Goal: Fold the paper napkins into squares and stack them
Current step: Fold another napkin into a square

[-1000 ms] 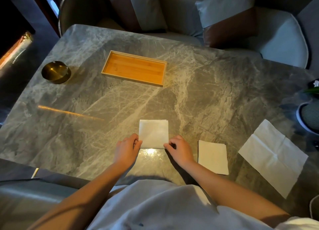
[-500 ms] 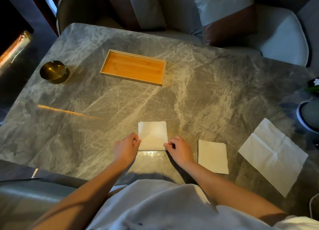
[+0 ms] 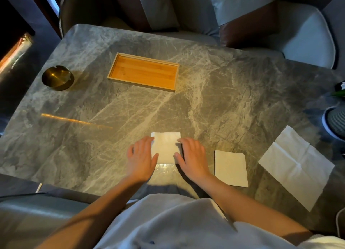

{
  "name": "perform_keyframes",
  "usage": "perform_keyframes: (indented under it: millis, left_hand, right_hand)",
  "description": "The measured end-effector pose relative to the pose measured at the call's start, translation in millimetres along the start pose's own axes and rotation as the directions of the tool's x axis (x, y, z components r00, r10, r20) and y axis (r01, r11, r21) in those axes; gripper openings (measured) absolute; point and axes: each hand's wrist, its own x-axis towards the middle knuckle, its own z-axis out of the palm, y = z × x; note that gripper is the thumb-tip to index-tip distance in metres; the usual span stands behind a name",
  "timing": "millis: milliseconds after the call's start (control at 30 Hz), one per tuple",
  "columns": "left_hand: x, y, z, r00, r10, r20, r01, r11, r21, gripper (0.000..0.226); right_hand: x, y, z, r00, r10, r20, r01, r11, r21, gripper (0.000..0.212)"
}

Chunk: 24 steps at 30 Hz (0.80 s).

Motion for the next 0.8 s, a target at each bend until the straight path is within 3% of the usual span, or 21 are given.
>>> perform_keyframes:
  millis: [100,233,367,700,800]
  left_hand:
    - [10,15,9,0.978,0.125,0.170,-0.151,0.977,0.153,0.059]
    - [12,9,21,0.940,0.053,0.337,-0.151,0.951,0.270,0.061]
    - [9,-12,13,0.941,-0.009,0.338,-0.086,0.960,0.266,0.063]
    - [7,-15,1,0.920,-0.024,0.390,-0.126,0.926,0.355,0.062]
    - [3,-8,-3,0.949,-0.052,0.312,-0.041,0.958,0.283,0.067]
  right_hand:
    - [13,-18,12,0.975,-0.102,0.195,0.134,0.979,-0.154,0.056]
    - [14,-12,27,0.910,-0.016,0.413,0.130,0.959,-0.250,0.061]
    - [8,13,17,0.899,0.023,0.438,0.112,0.953,-0.281,0.064]
    - [8,23,9,0.877,0.039,0.478,0.097,0.962,-0.256,0.066]
    - [10,22,7,0.869,0.044,0.494,0.049,0.984,-0.174,0.071]
